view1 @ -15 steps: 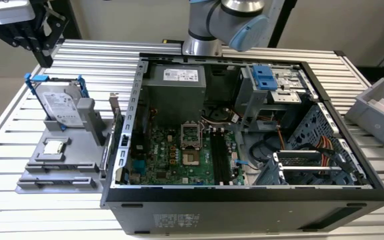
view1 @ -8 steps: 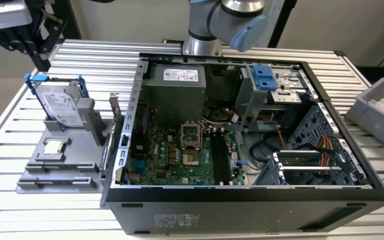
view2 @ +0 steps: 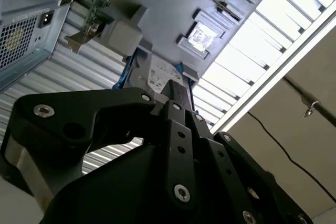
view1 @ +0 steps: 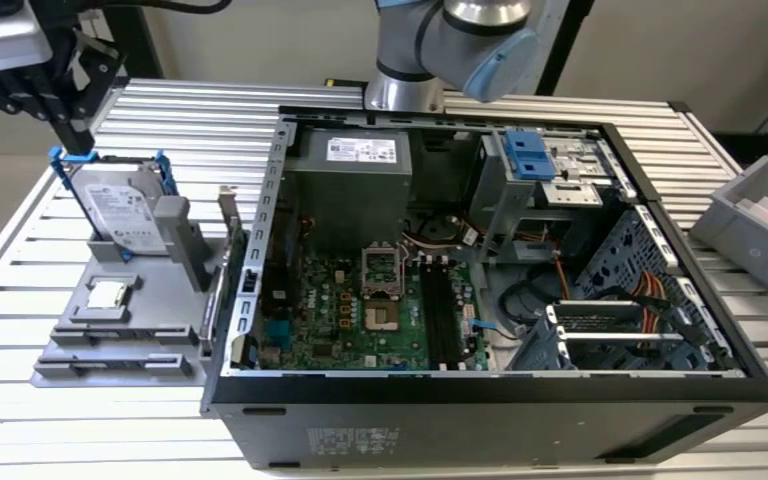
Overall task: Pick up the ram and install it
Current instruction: 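Reach for the ram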
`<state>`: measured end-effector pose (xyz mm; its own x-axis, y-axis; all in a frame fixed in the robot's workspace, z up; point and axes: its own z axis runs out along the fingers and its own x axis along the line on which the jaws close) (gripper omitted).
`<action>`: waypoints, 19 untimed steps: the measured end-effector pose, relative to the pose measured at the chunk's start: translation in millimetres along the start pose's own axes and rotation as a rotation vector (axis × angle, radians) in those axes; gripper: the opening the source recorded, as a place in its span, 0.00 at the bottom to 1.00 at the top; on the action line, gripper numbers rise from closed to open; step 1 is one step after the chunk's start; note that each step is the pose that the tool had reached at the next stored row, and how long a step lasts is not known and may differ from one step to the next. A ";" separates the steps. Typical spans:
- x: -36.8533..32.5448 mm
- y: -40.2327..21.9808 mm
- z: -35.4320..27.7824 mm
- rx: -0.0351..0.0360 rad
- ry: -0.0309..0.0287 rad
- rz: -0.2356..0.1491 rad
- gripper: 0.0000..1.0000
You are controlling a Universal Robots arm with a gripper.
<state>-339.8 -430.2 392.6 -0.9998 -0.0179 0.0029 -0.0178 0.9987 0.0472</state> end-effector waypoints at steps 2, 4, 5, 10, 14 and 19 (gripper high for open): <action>0.1 -4.2 -0.1 -0.0001 -0.0001 0.000 0.00; 0.2 -9.2 -0.4 0.0000 0.0000 0.000 0.00; 0.3 -11.5 -0.5 -0.0001 -0.0001 0.000 0.00; 0.4 -21.7 -1.1 0.0001 0.0001 0.000 0.00; 0.5 -28.6 -1.3 -0.0001 0.0000 0.000 0.00; 0.7 -36.7 -1.8 0.0000 0.0001 0.000 0.00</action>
<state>-339.8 -466.9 392.6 -0.9998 -0.0179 0.0029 -0.0177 0.9987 0.0472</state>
